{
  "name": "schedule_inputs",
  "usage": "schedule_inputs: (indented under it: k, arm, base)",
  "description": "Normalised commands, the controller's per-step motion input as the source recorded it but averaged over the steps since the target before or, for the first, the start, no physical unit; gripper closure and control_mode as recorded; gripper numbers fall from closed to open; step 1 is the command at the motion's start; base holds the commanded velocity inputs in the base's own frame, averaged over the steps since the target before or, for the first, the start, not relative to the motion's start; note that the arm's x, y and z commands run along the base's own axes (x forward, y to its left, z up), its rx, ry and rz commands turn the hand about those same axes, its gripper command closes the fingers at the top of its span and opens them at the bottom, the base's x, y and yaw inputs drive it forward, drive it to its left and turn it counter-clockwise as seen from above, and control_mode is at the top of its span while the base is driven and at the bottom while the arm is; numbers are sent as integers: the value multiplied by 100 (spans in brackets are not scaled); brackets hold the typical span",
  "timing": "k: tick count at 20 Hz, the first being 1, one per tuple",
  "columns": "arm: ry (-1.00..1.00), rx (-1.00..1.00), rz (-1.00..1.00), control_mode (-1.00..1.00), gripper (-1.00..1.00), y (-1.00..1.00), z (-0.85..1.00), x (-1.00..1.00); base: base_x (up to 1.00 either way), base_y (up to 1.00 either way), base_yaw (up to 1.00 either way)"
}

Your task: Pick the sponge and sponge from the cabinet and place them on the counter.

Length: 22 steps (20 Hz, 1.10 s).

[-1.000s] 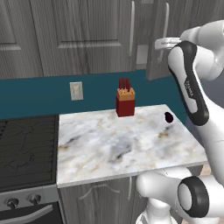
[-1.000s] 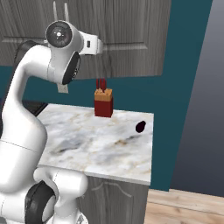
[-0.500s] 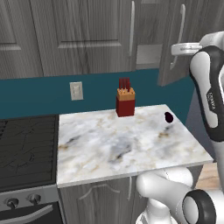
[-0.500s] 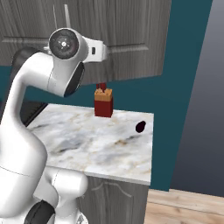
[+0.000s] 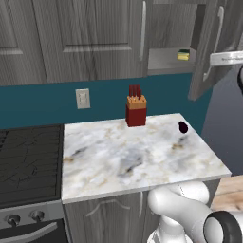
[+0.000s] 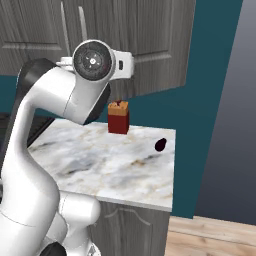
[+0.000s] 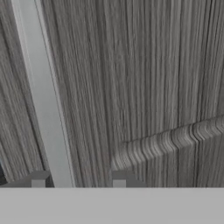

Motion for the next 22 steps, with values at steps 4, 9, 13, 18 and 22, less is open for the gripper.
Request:
schedule_inputs:
  k: [4,9,13,18,22]
  arm:
    - [0,0,8,-100,100,-76,0,-22]
    - [0,1,10,-100,100,-51,0,-9]
    - [0,0,9,-100,100,-43,0,-4]
    - [0,2,9,-100,100,-35,0,-1]
    - [0,2,8,-100,100,-19,0,0]
  base:
    - [0,0,0]
    - [0,0,0]
    - [0,0,0]
    - [0,0,0]
    - [0,0,0]
